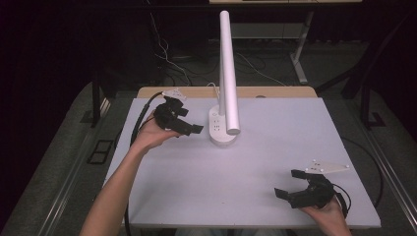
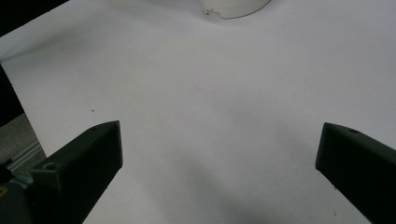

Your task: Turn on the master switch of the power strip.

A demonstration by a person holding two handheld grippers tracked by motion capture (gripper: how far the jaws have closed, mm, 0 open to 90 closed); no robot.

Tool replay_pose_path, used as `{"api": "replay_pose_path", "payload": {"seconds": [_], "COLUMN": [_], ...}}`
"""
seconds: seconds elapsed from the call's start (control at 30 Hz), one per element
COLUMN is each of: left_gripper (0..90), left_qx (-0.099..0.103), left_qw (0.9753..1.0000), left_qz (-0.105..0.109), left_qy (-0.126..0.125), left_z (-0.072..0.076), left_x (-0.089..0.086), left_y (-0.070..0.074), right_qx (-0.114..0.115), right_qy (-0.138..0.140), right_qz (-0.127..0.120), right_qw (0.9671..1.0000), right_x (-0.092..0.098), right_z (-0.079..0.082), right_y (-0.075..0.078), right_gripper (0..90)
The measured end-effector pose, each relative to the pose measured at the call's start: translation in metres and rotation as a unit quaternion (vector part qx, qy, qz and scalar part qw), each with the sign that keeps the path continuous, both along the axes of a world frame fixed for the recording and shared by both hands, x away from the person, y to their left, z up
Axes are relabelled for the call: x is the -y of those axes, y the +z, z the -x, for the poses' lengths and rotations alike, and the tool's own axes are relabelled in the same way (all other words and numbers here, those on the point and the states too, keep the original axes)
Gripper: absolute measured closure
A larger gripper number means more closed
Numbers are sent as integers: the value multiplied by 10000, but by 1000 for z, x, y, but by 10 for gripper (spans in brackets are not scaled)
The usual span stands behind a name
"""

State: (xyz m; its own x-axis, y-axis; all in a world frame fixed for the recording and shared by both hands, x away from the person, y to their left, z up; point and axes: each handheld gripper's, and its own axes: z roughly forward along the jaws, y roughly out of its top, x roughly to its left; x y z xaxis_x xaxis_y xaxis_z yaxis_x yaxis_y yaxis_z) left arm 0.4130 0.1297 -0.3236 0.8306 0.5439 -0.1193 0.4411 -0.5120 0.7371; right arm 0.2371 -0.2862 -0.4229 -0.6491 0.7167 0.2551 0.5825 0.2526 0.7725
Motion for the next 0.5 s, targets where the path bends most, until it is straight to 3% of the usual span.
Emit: {"api": "replay_pose_path", "payload": {"seconds": [0.4, 0.5], "left_gripper": [52, 60], "left_qx": [63, 28], "left_qw": [9999, 9998], "left_qz": [-121, -44], "left_qy": [106, 198], "left_z": [-23, -29], "left_x": [6, 8], "left_y": [0, -3], "right_qx": [-1, 6], "right_qy": [13, 17], "right_qz": [-4, 7], "right_qw": [10000, 10000], "right_x": [0, 0], "right_z": [0, 0], "right_y": [0, 0], "right_gripper": [2, 2]}}
